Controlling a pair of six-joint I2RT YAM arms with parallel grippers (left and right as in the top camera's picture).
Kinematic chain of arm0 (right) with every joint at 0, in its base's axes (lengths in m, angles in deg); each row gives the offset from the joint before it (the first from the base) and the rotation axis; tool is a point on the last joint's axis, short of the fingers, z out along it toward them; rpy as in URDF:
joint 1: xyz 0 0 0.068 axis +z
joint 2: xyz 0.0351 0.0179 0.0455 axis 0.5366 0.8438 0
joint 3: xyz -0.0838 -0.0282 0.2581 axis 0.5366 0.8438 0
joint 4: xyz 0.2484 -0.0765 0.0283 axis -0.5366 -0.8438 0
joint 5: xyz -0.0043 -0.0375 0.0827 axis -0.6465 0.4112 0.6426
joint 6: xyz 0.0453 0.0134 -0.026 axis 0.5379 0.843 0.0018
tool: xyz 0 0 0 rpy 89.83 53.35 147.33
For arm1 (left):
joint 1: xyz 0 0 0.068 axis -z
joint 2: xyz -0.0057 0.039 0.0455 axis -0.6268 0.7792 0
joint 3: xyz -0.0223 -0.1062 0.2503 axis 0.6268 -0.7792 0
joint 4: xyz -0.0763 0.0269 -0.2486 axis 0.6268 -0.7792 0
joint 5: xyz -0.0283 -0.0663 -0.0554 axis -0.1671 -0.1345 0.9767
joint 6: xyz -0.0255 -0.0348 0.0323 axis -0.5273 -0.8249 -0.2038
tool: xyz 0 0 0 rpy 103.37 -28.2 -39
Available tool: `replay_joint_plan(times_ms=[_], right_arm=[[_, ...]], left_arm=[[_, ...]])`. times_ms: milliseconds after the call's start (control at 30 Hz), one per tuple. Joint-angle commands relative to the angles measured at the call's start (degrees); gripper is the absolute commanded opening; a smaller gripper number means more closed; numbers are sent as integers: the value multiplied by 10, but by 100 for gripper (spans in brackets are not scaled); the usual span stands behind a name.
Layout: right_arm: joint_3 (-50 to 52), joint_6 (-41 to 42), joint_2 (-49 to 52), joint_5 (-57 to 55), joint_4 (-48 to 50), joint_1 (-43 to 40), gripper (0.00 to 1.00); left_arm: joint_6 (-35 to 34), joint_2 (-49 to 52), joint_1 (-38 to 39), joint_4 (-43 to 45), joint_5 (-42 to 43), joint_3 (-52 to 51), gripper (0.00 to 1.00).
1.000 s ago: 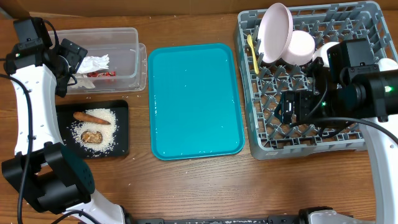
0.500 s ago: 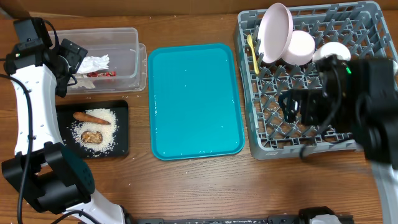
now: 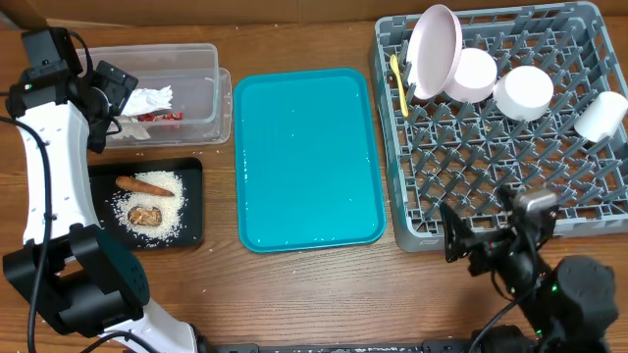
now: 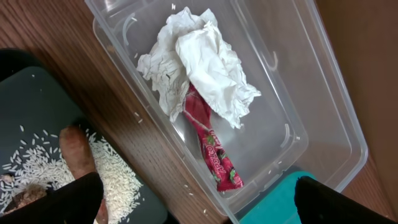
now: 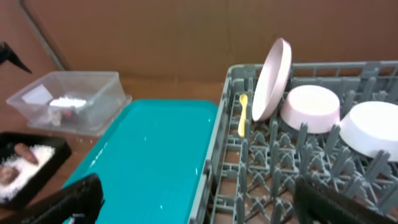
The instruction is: Sort waste into correct bins and load items into the dishwasher
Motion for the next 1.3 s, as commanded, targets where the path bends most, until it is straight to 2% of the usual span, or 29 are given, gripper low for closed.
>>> replay_joint_plan(times_ms=[0, 167, 533, 767, 1000, 1267], right_arm=[[64, -17, -45, 10, 47, 3, 100], [156, -17, -83, 19, 159, 3, 100], [305, -17, -201, 26, 324, 3, 100], [374, -17, -199, 0, 457, 3, 100], [374, -17, -200, -54, 444, 2, 100], [374, -17, -199, -57, 317, 1, 100]], left_arm=[[-5, 1, 2, 0, -2, 5, 100], [-5, 1, 2, 0, -2, 5, 100], [-5, 1, 2, 0, -2, 5, 100], [-5, 1, 2, 0, -2, 5, 100], [-5, 1, 2, 0, -2, 5, 100], [-5, 1, 2, 0, -2, 5, 100]])
